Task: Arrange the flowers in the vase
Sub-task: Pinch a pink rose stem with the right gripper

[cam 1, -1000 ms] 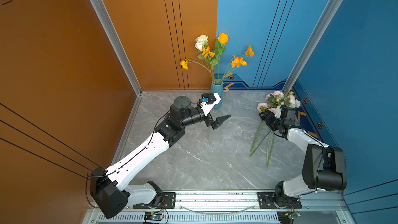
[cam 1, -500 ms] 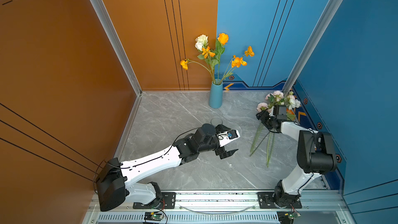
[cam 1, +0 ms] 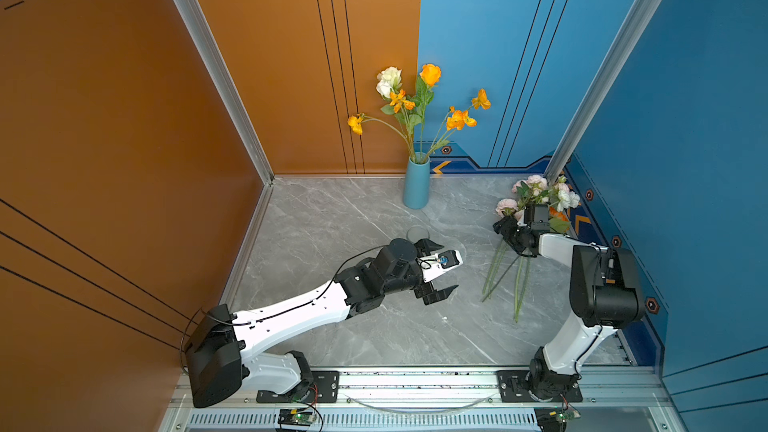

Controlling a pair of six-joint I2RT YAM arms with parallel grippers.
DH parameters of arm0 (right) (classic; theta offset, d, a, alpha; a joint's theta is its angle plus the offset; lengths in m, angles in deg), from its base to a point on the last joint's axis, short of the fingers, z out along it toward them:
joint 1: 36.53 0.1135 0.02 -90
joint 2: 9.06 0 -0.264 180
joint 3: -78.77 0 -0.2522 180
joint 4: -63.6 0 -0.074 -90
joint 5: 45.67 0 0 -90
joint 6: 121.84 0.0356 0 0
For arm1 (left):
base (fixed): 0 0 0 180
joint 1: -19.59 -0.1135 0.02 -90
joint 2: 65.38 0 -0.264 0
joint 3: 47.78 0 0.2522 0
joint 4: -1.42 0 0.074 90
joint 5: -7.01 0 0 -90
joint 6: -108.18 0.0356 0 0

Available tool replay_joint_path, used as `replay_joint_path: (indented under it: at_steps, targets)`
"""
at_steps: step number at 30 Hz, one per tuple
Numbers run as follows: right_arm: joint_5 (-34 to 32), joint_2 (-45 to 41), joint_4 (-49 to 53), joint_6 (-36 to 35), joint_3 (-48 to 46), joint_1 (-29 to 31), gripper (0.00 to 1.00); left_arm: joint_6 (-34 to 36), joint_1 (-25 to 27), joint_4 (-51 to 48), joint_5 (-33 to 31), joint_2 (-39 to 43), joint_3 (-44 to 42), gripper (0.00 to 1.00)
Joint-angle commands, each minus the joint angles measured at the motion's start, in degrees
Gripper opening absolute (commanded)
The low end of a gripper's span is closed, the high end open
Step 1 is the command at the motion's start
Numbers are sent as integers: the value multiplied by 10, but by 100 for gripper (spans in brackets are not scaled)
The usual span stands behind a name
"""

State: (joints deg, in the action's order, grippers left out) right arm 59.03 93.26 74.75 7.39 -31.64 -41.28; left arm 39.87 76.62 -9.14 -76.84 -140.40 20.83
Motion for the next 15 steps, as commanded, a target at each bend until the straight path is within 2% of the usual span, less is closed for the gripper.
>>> replay_joint_path:
  at_steps: [1,3,6,8,10,15]
  targets:
    - [-12,23,17,-8,15,6,68,10,1,-1,-9,7,5,98]
    - [-10,32,15,-9,19,7,66,11,1,-1,-10,7,5,98]
    - [-2,46,5,-9,26,7,56,11,1,-2,-11,7,5,98]
    - [4,53,-2,-10,29,6,46,10,1,-1,-10,5,5,98]
    - [10,51,-9,-11,28,8,32,10,3,-2,-10,4,5,98]
    - [-4,11,13,-27,24,19,11,10,4,-2,-11,5,5,98]
